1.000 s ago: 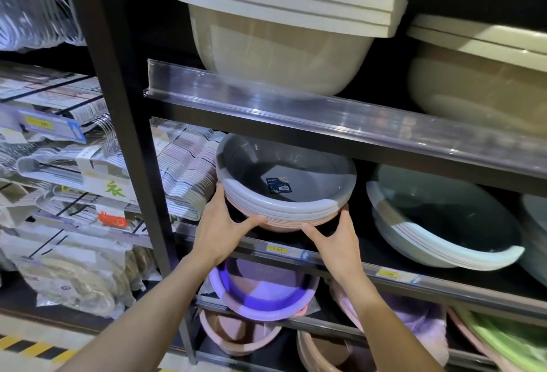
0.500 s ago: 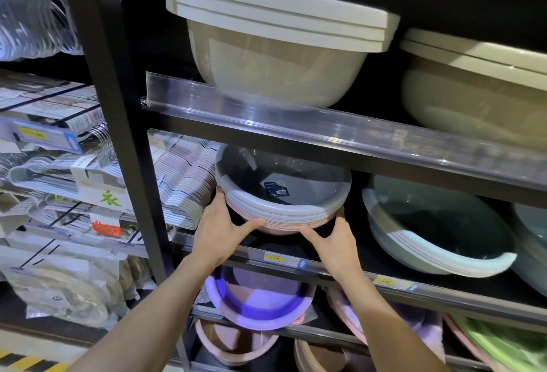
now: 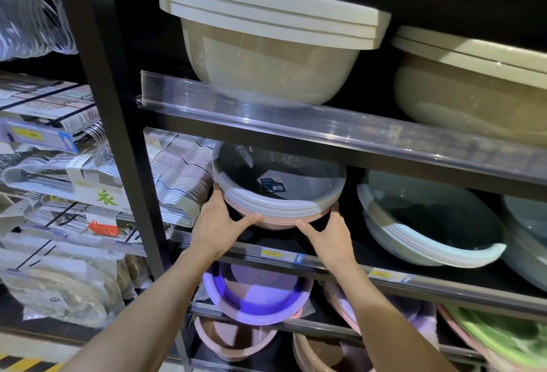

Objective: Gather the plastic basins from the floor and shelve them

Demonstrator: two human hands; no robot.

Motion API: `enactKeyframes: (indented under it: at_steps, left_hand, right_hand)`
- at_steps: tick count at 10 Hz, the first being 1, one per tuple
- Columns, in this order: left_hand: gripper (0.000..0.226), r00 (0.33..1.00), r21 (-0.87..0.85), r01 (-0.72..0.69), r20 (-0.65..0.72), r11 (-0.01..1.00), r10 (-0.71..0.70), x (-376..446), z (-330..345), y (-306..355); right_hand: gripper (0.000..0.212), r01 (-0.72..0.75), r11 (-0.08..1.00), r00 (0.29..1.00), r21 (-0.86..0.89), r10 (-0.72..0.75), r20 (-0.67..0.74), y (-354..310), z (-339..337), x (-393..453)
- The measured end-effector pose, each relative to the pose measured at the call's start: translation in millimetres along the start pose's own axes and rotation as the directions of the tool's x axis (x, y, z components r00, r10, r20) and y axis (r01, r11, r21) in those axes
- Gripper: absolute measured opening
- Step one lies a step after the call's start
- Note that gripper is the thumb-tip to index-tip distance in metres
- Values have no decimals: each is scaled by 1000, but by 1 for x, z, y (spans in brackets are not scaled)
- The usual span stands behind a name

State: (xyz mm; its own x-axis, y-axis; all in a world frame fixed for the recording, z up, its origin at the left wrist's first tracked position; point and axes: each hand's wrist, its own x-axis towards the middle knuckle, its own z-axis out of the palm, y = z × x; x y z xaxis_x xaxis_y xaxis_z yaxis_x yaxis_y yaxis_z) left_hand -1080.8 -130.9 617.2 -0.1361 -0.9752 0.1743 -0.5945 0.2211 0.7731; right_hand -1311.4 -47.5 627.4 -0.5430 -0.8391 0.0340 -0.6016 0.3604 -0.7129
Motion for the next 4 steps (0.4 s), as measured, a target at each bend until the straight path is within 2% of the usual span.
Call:
enactKeyframes:
  at_steps: [1,3,4]
  left_hand:
    - [90,1000,10,-18,12,1000,18,-4,-4,1]
    - [101,998,71,-63,-2,996,63,-28,-16,-3]
    - [74,998,146,-36,-50,989,44,-41,-26,-7]
  right_hand:
    - [78,3,1000,1000,8,-3,4,-1,-2,-3]
    - [92,6,1000,1000,1,-6,-31,6,-11,-23]
    - [72,17,1000,998,4,-17,-58,10,-21,-36]
